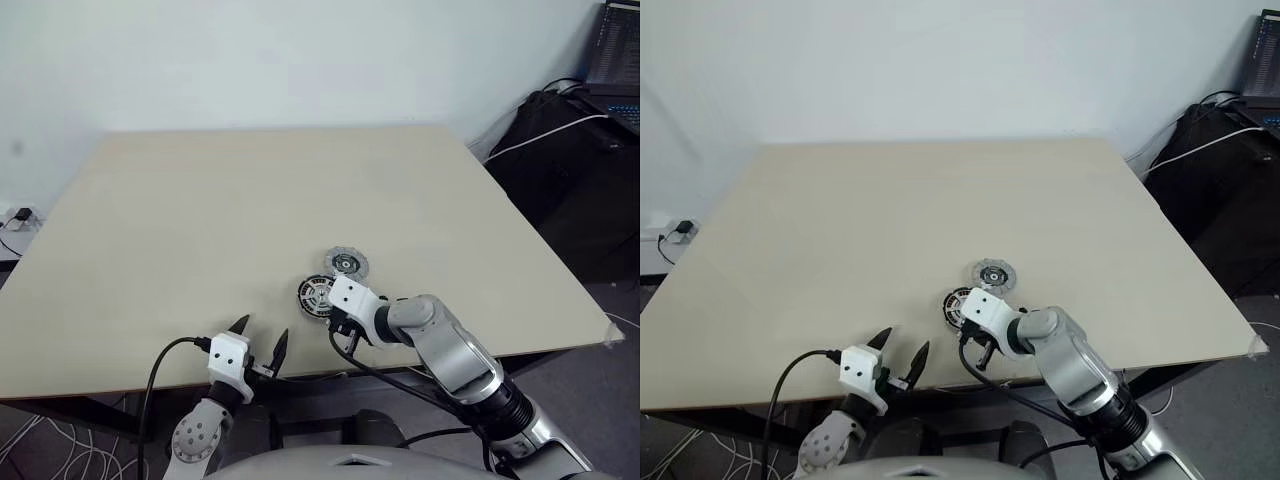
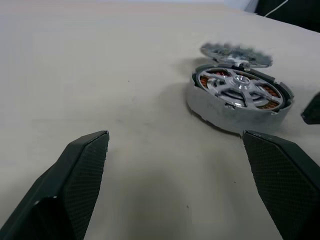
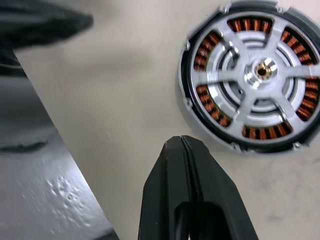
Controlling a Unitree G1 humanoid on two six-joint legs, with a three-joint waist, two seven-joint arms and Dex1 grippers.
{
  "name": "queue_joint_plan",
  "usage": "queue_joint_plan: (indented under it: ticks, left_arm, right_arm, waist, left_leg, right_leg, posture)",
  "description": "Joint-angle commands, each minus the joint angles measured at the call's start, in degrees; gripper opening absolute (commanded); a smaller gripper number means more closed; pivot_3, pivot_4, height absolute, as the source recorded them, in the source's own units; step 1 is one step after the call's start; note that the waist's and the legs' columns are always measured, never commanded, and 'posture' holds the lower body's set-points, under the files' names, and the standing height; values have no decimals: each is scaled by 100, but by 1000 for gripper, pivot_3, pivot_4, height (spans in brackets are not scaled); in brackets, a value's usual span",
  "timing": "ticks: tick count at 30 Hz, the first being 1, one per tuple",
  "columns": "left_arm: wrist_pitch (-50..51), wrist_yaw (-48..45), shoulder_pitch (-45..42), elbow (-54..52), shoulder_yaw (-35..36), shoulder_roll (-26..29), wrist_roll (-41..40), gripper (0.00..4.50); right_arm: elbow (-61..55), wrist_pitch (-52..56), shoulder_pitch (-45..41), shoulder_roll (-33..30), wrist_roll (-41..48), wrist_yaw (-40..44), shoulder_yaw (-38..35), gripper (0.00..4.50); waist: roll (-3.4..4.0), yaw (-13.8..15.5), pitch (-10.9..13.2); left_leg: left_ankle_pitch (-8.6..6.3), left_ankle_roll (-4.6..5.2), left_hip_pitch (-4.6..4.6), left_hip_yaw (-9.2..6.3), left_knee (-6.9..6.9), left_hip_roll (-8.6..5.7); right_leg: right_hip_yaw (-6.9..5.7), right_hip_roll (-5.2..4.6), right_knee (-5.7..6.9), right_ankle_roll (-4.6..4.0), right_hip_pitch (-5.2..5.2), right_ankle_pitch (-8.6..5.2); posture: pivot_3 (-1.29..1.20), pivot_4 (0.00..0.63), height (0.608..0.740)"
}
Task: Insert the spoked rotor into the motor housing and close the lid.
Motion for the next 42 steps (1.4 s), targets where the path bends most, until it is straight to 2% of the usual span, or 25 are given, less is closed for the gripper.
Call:
queue_joint_plan:
  ticks: [1,7,12,15,20,26,35,42]
  left_arm:
    - [-240,-58,-51,55,74,6,-41,4500]
    - [-371,-122,-72,206,136,9,-37,4500]
    - [-389,-128,-123,242,124,-8,-12,4500]
    - [-402,-135,-143,263,124,-17,-6,4500]
    - [-417,-131,-139,272,138,-27,-1,4500]
    - [-419,-119,-117,230,163,-23,3,4500]
    - [-417,-82,-112,199,166,-60,24,4500]
    - [-442,-9,-78,184,171,-102,34,4500]
  right_arm:
    - [-109,-194,-194,-39,153,-209,-50,13]
    - [-709,-1417,-308,-446,558,86,4,13]
    - [221,-3948,-642,-1550,-454,80,688,13]
    - [899,-5254,-896,-1951,-943,169,964,591]
    - [1676,-6434,-1219,-2123,-1427,290,1028,2171]
    - [2281,-7278,-1520,-1973,-1804,301,1001,4127]
    - [3089,-8395,-1972,-1703,-2373,288,1104,4127]
    - [3402,-8781,-2010,-1559,-2469,468,1102,4127]
  waist:
    - [0,-1,0]
    - [1,0,1]
    - [-6,3,1]
    - [-7,-7,2]
    - [-7,-12,2]
    - [-7,1,1]
    - [-4,1,-1]
    - [-3,-4,-2]
  left_leg:
    - [0,0,0,1,0,-1]
    - [0,0,0,-1,-2,-1]
    - [0,0,0,2,2,-7]
    - [0,0,2,2,3,-6]
    - [1,-1,4,1,2,-1]
    - [2,-1,4,3,9,-2]
    - [2,-1,4,3,13,-1]
    - [2,-1,5,5,14,-2]
  right_leg:
    - [0,-1,0,0,0,0]
    - [0,1,-5,0,0,0]
    - [-1,-5,-6,1,5,0]
    - [-2,-4,-6,3,5,1]
    - [-3,4,-3,3,3,1]
    - [-3,2,-2,3,5,1]
    - [-2,3,4,4,6,2]
    - [-2,3,4,4,7,3]
  posture:
    - [0,0,740]
    - [0,0,740]
    - [0,0,740]
    - [0,0,740]
    - [0,0,740]
    - [0,0,740]
    - [0,0,740]
    - [0,0,740]
